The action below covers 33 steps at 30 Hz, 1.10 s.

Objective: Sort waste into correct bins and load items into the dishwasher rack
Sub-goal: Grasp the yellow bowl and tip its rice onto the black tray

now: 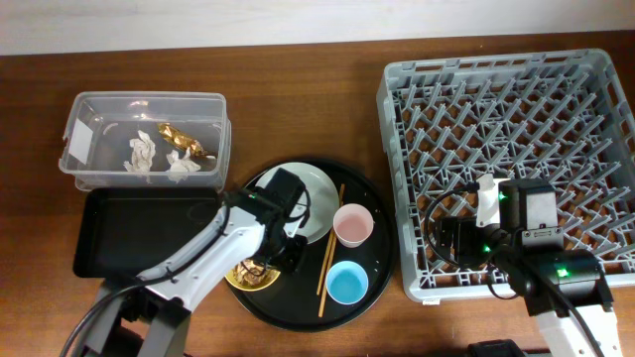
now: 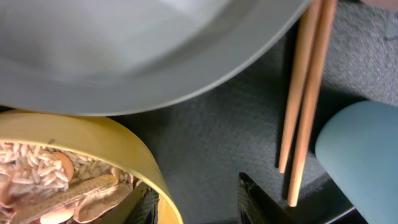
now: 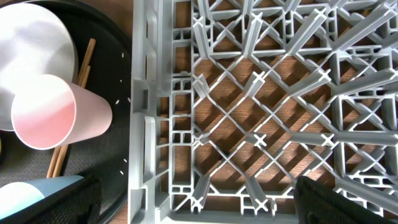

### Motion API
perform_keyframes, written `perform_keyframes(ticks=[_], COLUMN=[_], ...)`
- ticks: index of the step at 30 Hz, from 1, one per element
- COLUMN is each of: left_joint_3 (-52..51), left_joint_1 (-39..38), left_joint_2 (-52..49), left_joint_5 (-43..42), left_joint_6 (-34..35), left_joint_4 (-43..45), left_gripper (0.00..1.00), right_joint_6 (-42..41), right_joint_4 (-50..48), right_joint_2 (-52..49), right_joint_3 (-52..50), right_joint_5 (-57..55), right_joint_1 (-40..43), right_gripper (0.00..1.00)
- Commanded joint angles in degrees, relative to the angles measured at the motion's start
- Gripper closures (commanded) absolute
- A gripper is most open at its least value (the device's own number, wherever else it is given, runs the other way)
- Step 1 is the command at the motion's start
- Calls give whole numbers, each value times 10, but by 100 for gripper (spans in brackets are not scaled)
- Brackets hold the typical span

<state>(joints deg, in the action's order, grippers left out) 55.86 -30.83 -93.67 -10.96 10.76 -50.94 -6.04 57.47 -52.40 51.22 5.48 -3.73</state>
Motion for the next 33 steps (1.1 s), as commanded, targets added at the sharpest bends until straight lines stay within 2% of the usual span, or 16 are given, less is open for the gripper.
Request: perform_keyframes(ticks=[1, 3, 6, 7, 10, 13, 15, 16, 22, 23, 25, 27, 33], left_joint_3=[-13, -13, -13, -13, 12, 60, 71, 71, 70, 69, 69, 69, 69], left_joint_1=[-23, -23, -23, -23, -23, -20, 22, 58, 312, 377, 446, 506, 616], left_joint_2=[-20, -20, -20, -20, -6, 56, 107, 123, 116, 98, 64, 22, -82], left_joint_5=[24, 48, 107, 106, 105, 110, 108, 92, -159, -238, -314, -426, -578], left_joint_6=[6, 18, 51, 51, 73, 72, 67, 43, -128, -171, -193, -245, -258], left_joint_4=[6, 6, 6, 8, -18, -27, -28, -28, -18, -18, -19, -24, -30], left_gripper=[66, 74, 96, 100, 100, 100, 100, 100, 100, 100, 100, 100, 100], right_joint_6=[-4, -4, -4, -4, -4, -4, -4, -4, -4, -4, -4, -4, -4], right_joint_4=[0, 0, 0, 0, 2, 2, 2, 2, 2, 2, 2, 2, 2], right_joint_2=[-1, -1, -1, -1, -1, -1, -1, -1, -1, -1, -1, -1, -1], right_joint_3=[8, 8, 8, 8, 8, 8, 8, 8, 8, 8, 8, 8, 8], right_joint_5=[3, 3, 3, 3, 3, 3, 3, 3, 3, 3, 3, 3, 3], right_joint_1=[4, 4, 4, 4, 4, 4, 4, 4, 4, 4, 4, 4, 4], right_gripper=[1, 1, 1, 1, 1, 1, 1, 1, 1, 1, 1, 1, 1])
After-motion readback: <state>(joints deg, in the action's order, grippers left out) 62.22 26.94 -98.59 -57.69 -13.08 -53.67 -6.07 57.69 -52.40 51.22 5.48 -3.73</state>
